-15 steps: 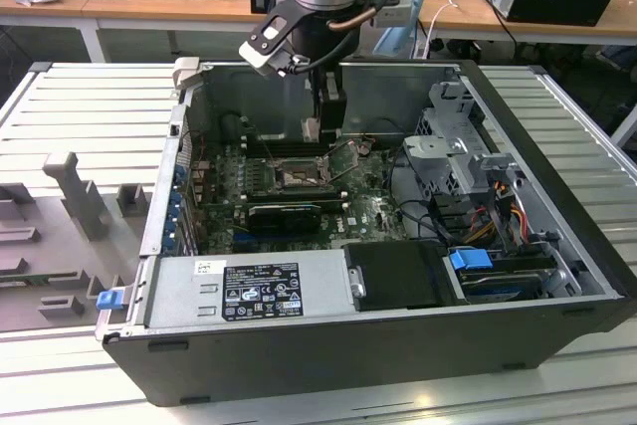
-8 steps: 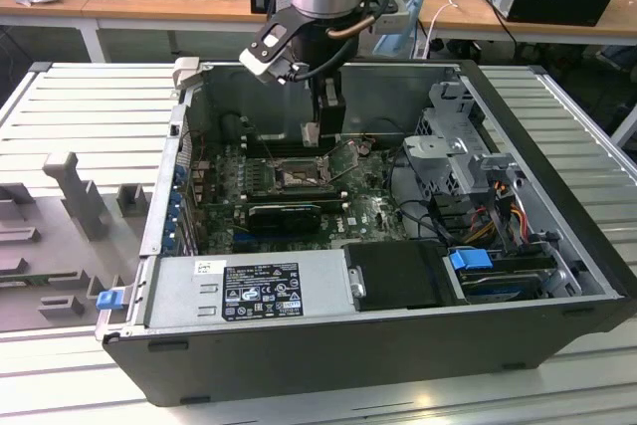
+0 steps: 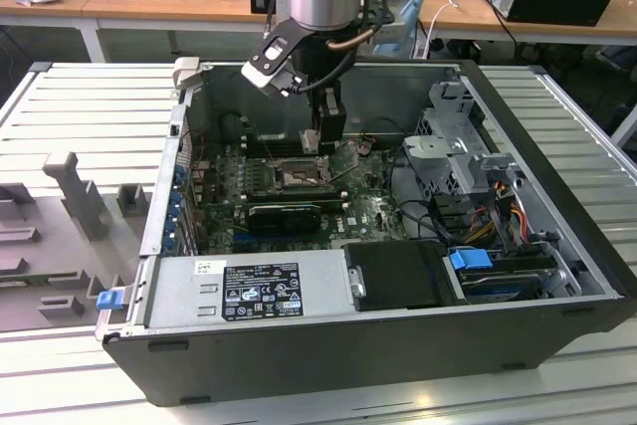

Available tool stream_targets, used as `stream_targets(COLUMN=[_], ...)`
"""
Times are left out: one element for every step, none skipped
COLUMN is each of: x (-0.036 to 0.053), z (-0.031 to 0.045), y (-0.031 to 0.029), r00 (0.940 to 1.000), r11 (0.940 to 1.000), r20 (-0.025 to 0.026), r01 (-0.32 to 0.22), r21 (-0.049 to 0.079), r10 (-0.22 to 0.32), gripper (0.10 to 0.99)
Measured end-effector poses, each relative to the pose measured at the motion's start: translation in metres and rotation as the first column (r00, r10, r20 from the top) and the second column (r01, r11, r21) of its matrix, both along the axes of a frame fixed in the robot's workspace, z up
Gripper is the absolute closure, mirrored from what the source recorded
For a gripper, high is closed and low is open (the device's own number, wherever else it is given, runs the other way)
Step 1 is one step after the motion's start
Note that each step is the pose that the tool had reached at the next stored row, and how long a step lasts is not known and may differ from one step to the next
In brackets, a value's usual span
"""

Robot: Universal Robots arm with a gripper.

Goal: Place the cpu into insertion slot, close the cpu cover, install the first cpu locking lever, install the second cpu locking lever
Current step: 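Place the cpu into insertion slot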

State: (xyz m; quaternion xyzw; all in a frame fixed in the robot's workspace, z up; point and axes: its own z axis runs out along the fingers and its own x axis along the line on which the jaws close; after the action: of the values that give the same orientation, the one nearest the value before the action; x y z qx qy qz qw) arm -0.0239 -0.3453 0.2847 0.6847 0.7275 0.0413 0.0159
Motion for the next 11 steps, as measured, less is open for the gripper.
stream_targets(x=[-0.0041,-0.0074,-0.0091,-0.0099,-0.0105,-0.0108,-0.0111,-0.0113,-0.0114,-0.0114,-0.0114], z=[-0.0021,-0.0049,-0.0068,-0.0085,-0.0115,-0.0138,-0.0147,-0.0156,-0.0162,-0.0167,-0.0171], y=[0.0,0.0003,0.0007,0.0008,0.0008,0.0008,0.0008,0.0008,0.0008,0.0008,0.0008], r00=[1.0,1.0,1.0,1.0,1.0,1.0,0.9999,0.9999,0.9999,0.9999,0.9999], r11=[1.0,1.0,1.0,1.0,1.0,1.0,0.9999,0.9999,0.9999,0.9999,0.9999], r20=[0.0028,0.004,0.0041,0.0041,0.0039,0.0039,0.004,0.004,0.004,0.004,0.0039], r01=[-0.001,-0.001,-0.001,0.0,0.002,0.008,0.01,0.01,0.01,0.01,0.01], r21=[0.0,0.0,0.0,0.0,0.0,0.0,0.0,0.0,0.0,0.0,0.0], r10=[0.001,0.001,0.001,0.0,-0.002,-0.008,-0.01,-0.01,-0.01,-0.01,-0.01], gripper=[0.557,0.557,0.557,0.557,0.557,0.557,0.557,0.557,0.557,0.557,0.557])
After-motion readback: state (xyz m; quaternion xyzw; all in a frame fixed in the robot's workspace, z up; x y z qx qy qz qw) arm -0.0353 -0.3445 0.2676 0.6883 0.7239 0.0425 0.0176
